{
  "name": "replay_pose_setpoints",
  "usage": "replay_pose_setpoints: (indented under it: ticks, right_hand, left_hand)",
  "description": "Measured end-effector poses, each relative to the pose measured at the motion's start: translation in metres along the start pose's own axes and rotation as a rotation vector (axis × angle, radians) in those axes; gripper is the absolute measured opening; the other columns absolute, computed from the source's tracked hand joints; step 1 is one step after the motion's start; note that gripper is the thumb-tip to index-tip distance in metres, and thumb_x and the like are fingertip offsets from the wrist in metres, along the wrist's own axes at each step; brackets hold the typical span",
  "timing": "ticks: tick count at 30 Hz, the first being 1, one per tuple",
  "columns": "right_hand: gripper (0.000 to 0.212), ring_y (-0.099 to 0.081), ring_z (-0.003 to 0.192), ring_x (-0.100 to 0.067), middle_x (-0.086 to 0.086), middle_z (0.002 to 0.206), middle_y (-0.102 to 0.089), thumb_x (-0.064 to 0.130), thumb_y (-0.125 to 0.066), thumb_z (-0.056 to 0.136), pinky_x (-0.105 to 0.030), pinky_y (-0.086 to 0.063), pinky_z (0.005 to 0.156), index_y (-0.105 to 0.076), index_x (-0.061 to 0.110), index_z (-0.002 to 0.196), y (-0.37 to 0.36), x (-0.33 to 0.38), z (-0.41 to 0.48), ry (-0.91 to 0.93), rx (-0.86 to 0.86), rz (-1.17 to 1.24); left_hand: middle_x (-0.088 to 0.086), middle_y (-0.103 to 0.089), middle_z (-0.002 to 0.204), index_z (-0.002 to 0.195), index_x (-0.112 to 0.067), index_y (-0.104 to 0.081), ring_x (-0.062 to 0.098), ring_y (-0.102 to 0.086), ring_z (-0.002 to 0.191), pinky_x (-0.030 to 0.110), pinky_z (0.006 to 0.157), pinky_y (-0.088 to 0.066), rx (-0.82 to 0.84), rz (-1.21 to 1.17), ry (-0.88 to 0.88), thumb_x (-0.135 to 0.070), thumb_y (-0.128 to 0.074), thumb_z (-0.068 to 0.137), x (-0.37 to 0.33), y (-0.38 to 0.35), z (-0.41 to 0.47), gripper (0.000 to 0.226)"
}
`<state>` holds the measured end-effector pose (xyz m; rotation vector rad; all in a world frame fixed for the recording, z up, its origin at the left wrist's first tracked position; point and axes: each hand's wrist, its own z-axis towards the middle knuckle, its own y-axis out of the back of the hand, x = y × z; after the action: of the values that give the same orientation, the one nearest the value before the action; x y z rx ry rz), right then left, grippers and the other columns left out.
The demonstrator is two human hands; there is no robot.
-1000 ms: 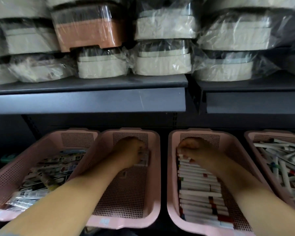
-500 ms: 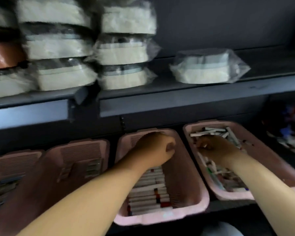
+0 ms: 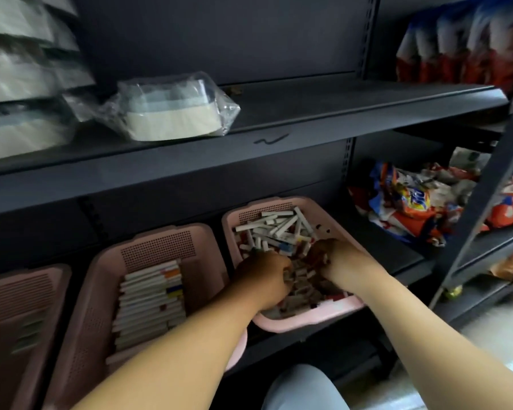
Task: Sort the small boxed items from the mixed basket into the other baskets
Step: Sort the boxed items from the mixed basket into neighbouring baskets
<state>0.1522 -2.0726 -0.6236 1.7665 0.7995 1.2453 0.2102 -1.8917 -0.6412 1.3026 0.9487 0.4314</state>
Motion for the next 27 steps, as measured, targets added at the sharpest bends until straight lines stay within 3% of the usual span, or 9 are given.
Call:
replay_pose_setpoints:
  ticks: [5, 8, 12, 15, 16, 18, 21, 24, 27]
  right_hand:
    - [0.061, -0.042, 0.135, -0.021, 0.008, 0.152, -0.041, 0.059, -0.050, 0.097, -0.031, -0.032, 0.105, -0.028, 0.044, 0.152, -0.008, 0.005, 0.005, 0.034, 0.134, 0.043]
    - [0.076, -0.040, 0.137, -0.025, -0.003, 0.156, -0.035, 0.052, -0.056, 0.097, -0.036, -0.034, 0.109, -0.015, 0.034, 0.158, -0.010, 0.011, 0.006, -0.019, 0.238, -0.121]
    - [0.062, -0.058, 0.116, -0.022, -0.007, 0.144, -0.051, 0.039, -0.060, 0.099, -0.029, -0.049, 0.090, -0.033, 0.025, 0.153, -0.009, 0.013, 0.009, 0.015, 0.317, -0.117]
    - [0.064, -0.037, 0.142, -0.027, -0.009, 0.157, -0.030, 0.024, -0.052, 0.104, -0.036, -0.031, 0.115, -0.018, 0.014, 0.157, -0.031, 0.010, 0.021, -0.012, 0.284, -0.196]
    - [0.059, -0.040, 0.140, -0.027, -0.010, 0.156, -0.034, 0.022, -0.051, 0.104, -0.037, -0.033, 0.115, -0.021, 0.011, 0.154, -0.033, 0.013, 0.022, -0.029, 0.272, -0.234]
    - [0.054, -0.062, 0.113, -0.024, -0.009, 0.136, -0.057, 0.034, -0.060, 0.099, -0.037, -0.054, 0.095, -0.041, 0.014, 0.145, -0.033, 0.016, 0.029, -0.060, 0.248, -0.124]
    - [0.057, -0.056, 0.100, -0.022, -0.003, 0.104, -0.056, 0.055, -0.069, 0.085, -0.037, -0.048, 0.092, -0.046, 0.030, 0.131, -0.022, 0.005, 0.026, 0.004, 0.201, -0.052]
    - [0.030, -0.057, 0.088, -0.009, -0.001, 0.114, -0.064, 0.032, -0.064, 0.095, -0.028, -0.054, 0.085, -0.053, 0.037, 0.123, -0.017, 0.002, 0.027, 0.084, 0.161, 0.057]
    - [0.028, -0.061, 0.090, -0.012, 0.010, 0.099, -0.065, 0.013, -0.060, 0.097, -0.009, -0.045, 0.069, -0.065, 0.022, 0.122, -0.009, 0.004, 0.026, 0.153, 0.068, 0.161]
  left_hand:
    - [0.000, -0.066, 0.124, 0.125, -0.036, -0.066, 0.028, -0.065, 0.112, 0.035, 0.090, -0.054, 0.030, 0.194, 0.052, -0.043, -0.063, 0.092, -0.002, -0.009, 0.016, 0.034]
    - [0.001, -0.063, 0.130, 0.128, -0.035, -0.061, 0.030, -0.062, 0.118, 0.040, 0.098, -0.052, 0.047, 0.247, 0.060, -0.033, -0.062, 0.093, -0.004, -0.016, 0.020, 0.035]
    - [0.005, -0.062, 0.134, 0.133, -0.036, -0.058, 0.032, -0.061, 0.121, 0.042, 0.099, -0.052, 0.040, 0.271, 0.073, -0.024, -0.060, 0.096, -0.002, -0.019, 0.021, 0.039]
    - [0.007, -0.062, 0.133, 0.132, -0.033, -0.061, 0.032, -0.061, 0.121, 0.037, 0.096, -0.051, 0.018, 0.248, 0.084, -0.018, -0.056, 0.098, -0.001, -0.020, 0.020, 0.038]
    - [0.006, -0.063, 0.130, 0.128, -0.032, -0.064, 0.031, -0.063, 0.118, 0.034, 0.091, -0.050, 0.000, 0.220, 0.085, -0.016, -0.053, 0.099, -0.001, -0.020, 0.019, 0.035]
    - [0.004, -0.067, 0.120, 0.119, -0.031, -0.068, 0.028, -0.065, 0.110, 0.030, 0.085, -0.048, -0.034, 0.152, 0.086, -0.016, -0.050, 0.100, -0.001, -0.019, 0.016, 0.030]
    - [-0.003, -0.069, 0.106, 0.108, -0.034, -0.068, 0.022, -0.067, 0.098, 0.032, 0.083, -0.054, -0.077, 0.037, 0.092, -0.022, -0.052, 0.099, 0.000, -0.017, 0.013, 0.022]
    - [-0.008, -0.068, 0.099, 0.103, -0.035, -0.064, 0.018, -0.066, 0.092, 0.032, 0.077, -0.054, -0.133, -0.061, 0.089, -0.027, -0.061, 0.095, 0.003, -0.014, 0.012, 0.013]
    - [-0.011, -0.070, 0.096, 0.105, -0.036, -0.069, 0.012, -0.065, 0.090, 0.028, 0.072, -0.049, -0.174, -0.171, 0.077, -0.029, -0.067, 0.092, 0.004, -0.010, 0.010, 0.015]
